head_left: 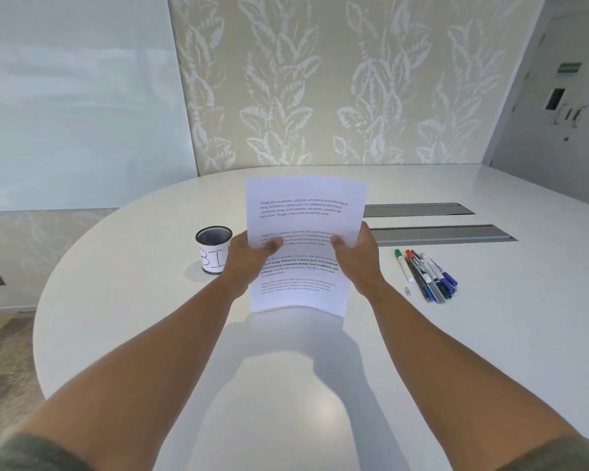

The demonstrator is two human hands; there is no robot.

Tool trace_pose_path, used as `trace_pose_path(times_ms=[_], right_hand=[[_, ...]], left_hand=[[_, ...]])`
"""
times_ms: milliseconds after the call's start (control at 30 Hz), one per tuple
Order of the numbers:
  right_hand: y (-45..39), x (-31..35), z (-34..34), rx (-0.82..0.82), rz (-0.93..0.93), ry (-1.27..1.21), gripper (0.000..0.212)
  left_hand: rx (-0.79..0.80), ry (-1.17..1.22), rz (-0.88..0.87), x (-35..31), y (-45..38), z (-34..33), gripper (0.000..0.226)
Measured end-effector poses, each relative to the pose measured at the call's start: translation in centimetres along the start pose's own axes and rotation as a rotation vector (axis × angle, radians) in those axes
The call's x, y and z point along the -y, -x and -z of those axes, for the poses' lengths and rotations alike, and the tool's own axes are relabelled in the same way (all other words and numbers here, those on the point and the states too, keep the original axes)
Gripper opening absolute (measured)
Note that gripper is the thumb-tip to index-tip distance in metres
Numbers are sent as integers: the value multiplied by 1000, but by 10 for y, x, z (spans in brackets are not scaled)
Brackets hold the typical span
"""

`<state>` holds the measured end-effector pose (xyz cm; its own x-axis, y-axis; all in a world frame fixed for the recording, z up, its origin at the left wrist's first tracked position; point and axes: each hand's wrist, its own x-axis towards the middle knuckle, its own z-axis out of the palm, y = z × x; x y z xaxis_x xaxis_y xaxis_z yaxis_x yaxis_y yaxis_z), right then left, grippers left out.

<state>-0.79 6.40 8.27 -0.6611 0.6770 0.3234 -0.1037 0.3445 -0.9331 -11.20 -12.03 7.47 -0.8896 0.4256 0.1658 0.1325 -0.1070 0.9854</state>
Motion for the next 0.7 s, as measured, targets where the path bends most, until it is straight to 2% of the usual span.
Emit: trace_pose_path(times_ms=[167, 333, 467, 700], right_hand=[[-1, 5, 5, 8, 2, -30, 26], [17, -22, 5, 136, -111, 2, 35], [22, -31, 6, 167, -121, 20, 31], [14, -33, 9, 133, -195, -46, 26]], left_hand=[[-13, 30, -55, -4, -1, 1, 28], [30, -2, 24, 29, 13, 14, 34], [90, -97, 98, 38, 16, 15, 32], [73, -147, 114, 38, 11, 16, 21]])
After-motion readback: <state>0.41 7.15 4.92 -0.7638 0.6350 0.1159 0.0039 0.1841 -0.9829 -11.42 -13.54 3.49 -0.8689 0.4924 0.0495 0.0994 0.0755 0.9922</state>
